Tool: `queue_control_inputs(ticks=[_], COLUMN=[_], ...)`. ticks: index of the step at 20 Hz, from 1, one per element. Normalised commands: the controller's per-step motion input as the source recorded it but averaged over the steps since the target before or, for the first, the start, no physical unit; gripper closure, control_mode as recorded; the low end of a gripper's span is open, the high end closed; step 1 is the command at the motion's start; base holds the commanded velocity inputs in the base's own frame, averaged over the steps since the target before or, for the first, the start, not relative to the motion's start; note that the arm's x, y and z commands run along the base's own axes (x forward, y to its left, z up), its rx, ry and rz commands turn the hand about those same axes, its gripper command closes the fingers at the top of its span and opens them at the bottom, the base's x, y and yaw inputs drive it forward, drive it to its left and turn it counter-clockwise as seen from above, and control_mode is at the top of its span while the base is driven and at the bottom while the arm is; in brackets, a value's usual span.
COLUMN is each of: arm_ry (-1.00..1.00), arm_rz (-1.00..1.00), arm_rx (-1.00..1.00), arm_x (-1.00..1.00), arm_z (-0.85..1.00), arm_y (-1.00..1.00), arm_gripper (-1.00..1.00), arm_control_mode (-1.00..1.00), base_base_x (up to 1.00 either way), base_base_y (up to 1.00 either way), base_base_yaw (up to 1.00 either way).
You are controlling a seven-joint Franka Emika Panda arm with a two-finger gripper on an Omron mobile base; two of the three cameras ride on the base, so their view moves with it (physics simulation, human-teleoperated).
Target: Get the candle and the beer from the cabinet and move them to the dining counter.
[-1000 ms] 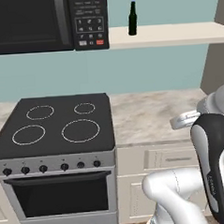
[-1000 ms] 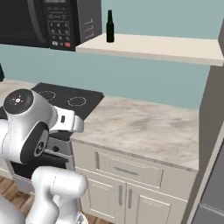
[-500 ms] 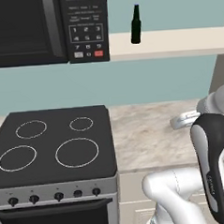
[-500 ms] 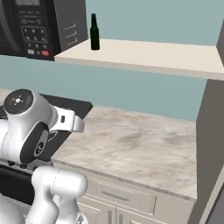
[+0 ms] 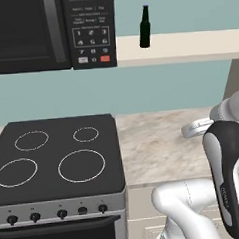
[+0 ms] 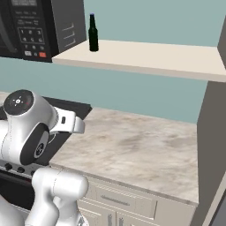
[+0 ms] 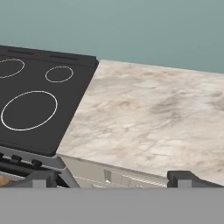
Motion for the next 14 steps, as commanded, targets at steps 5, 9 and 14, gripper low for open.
queue_control_inputs(ticks=[5,9,14], arm_ry=[0.0,0.0,0.0], arm_rz=[0.0,0.0,0.0], arm_rx=[0.0,0.0,0.0], arm_x=[0.0,0.0,0.0], arm_z=[0.0,0.0,0.0], arm_y=[0.0,0.0,0.0], arm_gripper=[-1.0,-1.0,-1.0], arm_control_mode=[1.0,1.0,1.0], base_base_x=[0.0,0.0,0.0], base_base_y=[0.0,0.0,0.0], base_base_yaw=[0.0,0.0,0.0])
